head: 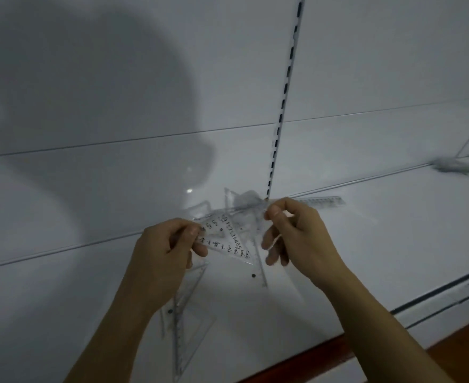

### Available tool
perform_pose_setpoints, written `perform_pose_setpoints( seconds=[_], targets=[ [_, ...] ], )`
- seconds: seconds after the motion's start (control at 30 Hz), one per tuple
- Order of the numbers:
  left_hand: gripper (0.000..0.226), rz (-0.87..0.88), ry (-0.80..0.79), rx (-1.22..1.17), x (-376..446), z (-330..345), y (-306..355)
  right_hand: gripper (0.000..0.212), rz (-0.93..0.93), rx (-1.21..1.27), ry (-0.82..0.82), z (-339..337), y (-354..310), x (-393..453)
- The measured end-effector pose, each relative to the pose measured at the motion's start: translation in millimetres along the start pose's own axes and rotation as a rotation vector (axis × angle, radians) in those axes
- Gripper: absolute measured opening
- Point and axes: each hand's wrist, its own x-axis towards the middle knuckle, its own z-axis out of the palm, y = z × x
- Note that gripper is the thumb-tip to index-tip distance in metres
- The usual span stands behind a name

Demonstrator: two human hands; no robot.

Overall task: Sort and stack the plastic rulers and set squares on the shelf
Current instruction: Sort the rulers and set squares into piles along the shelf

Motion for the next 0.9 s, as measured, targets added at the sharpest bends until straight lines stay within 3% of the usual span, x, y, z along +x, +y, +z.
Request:
perform_pose_setpoints(
  seconds=[0.23,0.37,0.47,0.57,0.73,0.9],
  targets=[
    [0.022,-0.154,0.054,0.162,1,42,8,0.025,0.046,0.071,0.036,-75,20,-29],
    [0.067,-0.253,0.151,0.178,-2,63,24,0.022,0.047,-0.005,0.009,-118,31,-29],
    [0.082,-0.297,0.270,0.128,-11,87,42,0.021,0.053,-0.034,-0.051,-140,39,-21],
    [0.070,-0.283,0.366,0.058,-21,112,55,0.015,0.045,-0.028,-0.103,-154,44,-11],
    [0.015,-0.209,0.388,0.025,-35,160,73,0.023,0.029,0.001,-0.065,-189,59,-11],
    [0.013,-0.134,0.238,0.070,-18,228,105,0.025,-0.030,-0.048,0.128,-265,82,-25]
  ],
)
